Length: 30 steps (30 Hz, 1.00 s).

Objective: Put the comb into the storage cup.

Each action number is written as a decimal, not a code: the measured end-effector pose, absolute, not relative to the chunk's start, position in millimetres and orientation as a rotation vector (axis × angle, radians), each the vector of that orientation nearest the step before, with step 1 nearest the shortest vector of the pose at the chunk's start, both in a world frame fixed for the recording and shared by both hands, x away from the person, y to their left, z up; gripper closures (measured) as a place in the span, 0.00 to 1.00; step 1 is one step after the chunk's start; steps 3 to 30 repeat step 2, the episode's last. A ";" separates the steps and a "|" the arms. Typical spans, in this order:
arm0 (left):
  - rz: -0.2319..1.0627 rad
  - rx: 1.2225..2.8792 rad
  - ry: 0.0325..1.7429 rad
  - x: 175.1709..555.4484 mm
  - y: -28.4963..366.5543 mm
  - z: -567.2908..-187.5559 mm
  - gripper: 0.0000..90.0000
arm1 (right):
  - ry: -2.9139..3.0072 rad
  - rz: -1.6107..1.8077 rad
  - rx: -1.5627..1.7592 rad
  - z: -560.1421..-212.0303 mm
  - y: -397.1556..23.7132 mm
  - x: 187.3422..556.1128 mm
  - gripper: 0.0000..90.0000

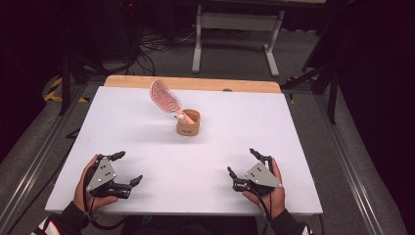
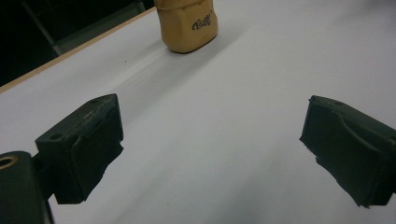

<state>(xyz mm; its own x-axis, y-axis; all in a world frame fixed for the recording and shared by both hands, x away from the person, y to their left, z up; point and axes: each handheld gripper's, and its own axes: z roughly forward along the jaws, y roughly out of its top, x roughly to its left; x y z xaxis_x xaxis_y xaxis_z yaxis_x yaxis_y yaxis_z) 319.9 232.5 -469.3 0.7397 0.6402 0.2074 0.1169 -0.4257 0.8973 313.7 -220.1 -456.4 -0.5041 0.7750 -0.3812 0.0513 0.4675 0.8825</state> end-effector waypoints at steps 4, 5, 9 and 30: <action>0.665 1.950 0.577 320.4 231.2 -469.4 0.07 | 1.883 1.099 0.701 -456.3 -220.7 313.9 0.11; 0.665 1.950 0.577 320.4 231.2 -469.4 0.07 | 1.883 1.099 0.701 -456.3 -220.7 313.9 0.11; 0.665 1.950 0.577 320.4 231.2 -469.4 0.07 | 1.883 1.099 0.701 -456.3 -220.7 313.9 0.11; 0.665 1.950 0.577 320.4 231.2 -469.4 0.07 | 1.883 1.099 0.701 -456.3 -220.7 313.9 0.11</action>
